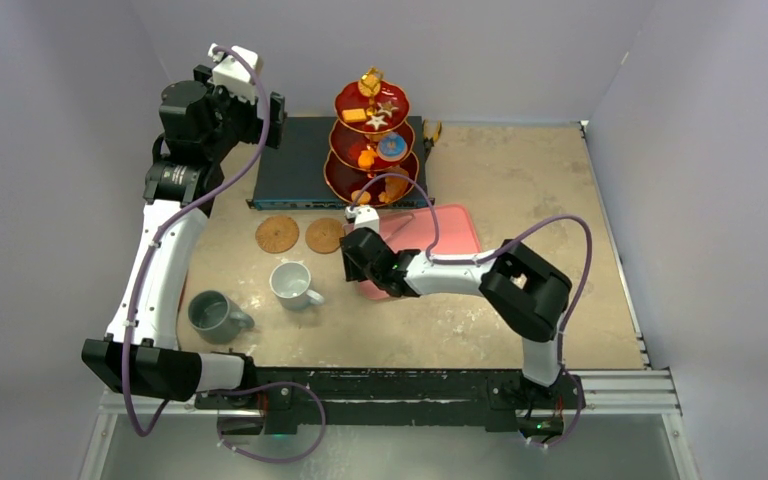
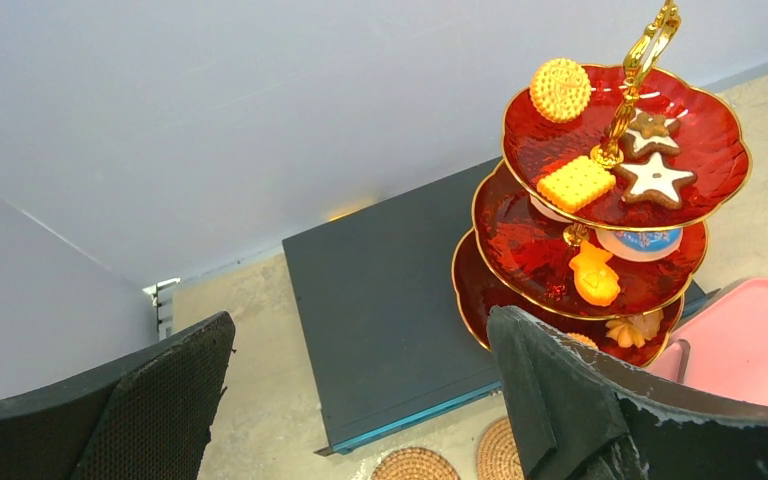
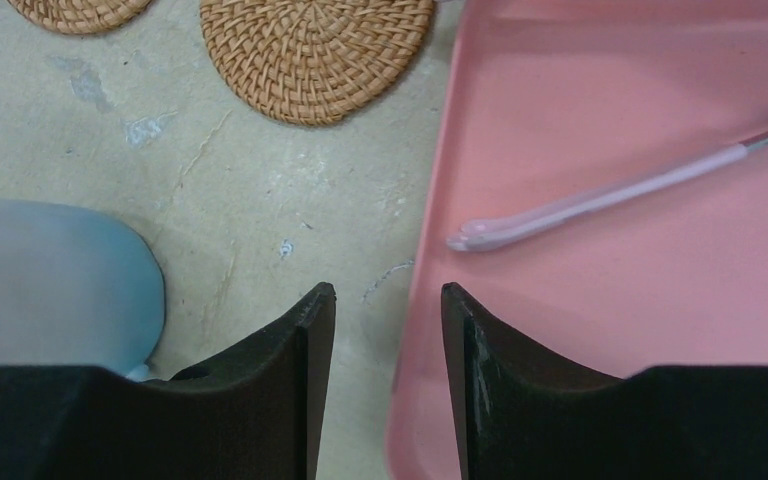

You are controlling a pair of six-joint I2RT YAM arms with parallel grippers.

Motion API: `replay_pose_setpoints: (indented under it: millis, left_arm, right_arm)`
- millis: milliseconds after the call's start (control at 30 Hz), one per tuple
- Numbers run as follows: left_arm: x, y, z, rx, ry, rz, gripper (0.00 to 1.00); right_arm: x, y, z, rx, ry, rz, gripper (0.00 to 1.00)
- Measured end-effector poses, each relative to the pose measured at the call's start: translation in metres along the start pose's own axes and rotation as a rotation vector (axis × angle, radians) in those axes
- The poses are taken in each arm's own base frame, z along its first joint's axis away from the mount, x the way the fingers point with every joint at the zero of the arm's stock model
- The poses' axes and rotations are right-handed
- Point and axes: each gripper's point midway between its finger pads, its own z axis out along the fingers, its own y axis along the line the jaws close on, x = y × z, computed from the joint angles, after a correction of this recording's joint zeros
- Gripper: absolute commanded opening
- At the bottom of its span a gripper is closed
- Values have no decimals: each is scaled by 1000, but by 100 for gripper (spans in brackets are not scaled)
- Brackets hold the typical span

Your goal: Serve the afternoon tea

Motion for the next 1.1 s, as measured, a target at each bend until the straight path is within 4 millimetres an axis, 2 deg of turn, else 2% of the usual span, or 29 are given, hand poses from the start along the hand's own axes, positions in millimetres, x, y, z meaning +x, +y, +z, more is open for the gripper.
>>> replay_pose_setpoints:
  millis: [167, 400, 533, 733, 867, 1100]
  left_arm:
    - [3, 0, 0, -1, 13, 2, 99]
    - [5, 1, -1, -7, 19, 7, 99]
    - [6, 2, 0, -11, 22, 6, 99]
    - [24, -1, 2, -3, 63, -1, 99]
    - [25, -1, 2, -4, 66, -1, 99]
    - [38, -2, 2, -8, 93, -2, 99]
  right_arm:
    - [7, 4, 11, 22, -2, -12, 38]
    - [13, -10, 17, 99, -12, -1, 24]
    - [17, -16, 13, 106, -18, 37, 20]
    - [28, -36, -3, 142, -16, 82, 13]
    - [29, -63, -11, 177, -15, 134, 9]
    - [22, -151, -25, 321, -19, 264, 9]
